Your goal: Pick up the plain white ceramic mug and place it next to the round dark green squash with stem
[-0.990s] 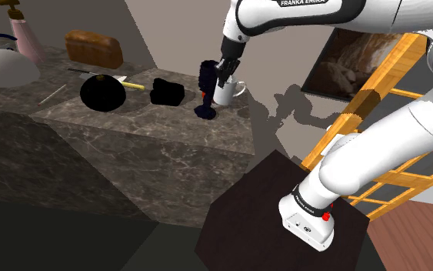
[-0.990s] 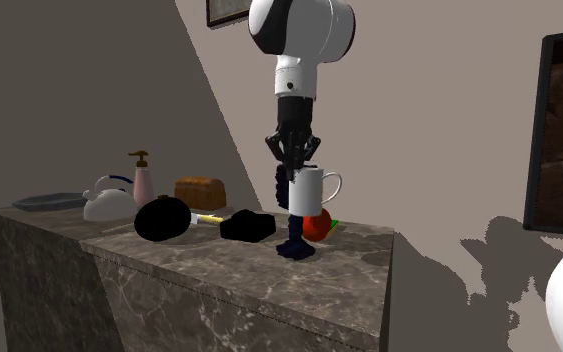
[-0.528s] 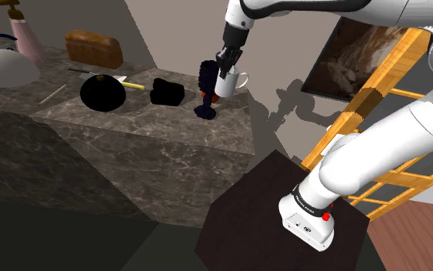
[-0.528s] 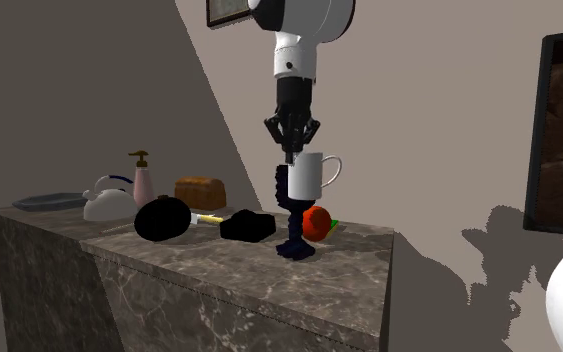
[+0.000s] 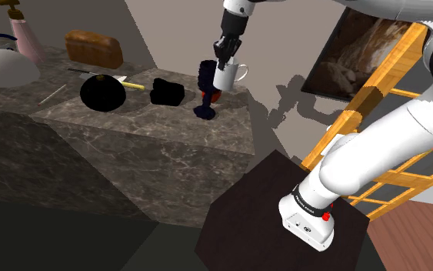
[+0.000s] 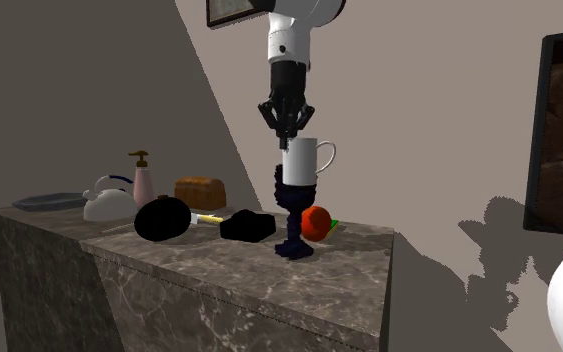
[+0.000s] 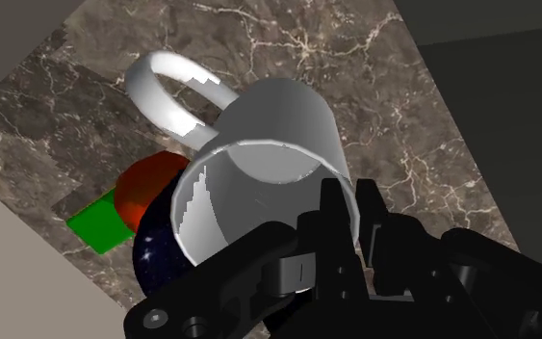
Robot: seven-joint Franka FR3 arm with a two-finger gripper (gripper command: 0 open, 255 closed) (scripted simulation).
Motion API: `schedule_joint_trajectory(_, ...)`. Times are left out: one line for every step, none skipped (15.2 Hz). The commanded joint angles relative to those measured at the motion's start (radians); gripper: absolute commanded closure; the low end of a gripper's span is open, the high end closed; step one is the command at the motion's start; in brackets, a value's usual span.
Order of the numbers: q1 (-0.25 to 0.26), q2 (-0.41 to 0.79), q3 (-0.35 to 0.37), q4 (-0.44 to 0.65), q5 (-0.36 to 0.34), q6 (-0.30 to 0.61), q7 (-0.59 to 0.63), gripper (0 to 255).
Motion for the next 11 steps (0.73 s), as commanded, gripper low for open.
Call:
schedule_joint_trajectory(0.011, 0.059, 0.023, 0.066, -0.004, -0.007, 0.036, 255)
schedule_joint_trajectory(0.017, 0.090, 0.035, 0.098, -0.007, -0.009, 0.056, 255)
schedule_joint_trajectory(0.024, 0.120, 0.047, 0.132, -0.011, -0.012, 0.075, 255)
schedule_joint_trajectory(0.031, 0.152, 0.059, 0.167, -0.016, -0.015, 0.095, 255)
schedule_joint_trajectory(0.038, 0.184, 0.070, 0.203, -0.021, -0.020, 0.115, 255)
schedule_joint_trajectory(0.046, 0.218, 0.080, 0.241, -0.028, -0.025, 0.134, 255)
schedule_joint_trajectory(0.054, 0.252, 0.090, 0.281, -0.036, -0.032, 0.154, 255)
schedule_joint_trajectory(0.063, 0.287, 0.100, 0.323, -0.044, -0.040, 0.173, 255)
schedule_joint_trajectory(0.073, 0.323, 0.109, 0.368, -0.053, -0.049, 0.192, 255)
schedule_joint_trajectory(0.084, 0.361, 0.117, 0.414, -0.063, -0.060, 0.211, 255)
schedule_joint_trajectory(0.095, 0.399, 0.124, 0.463, -0.074, -0.072, 0.229, 255)
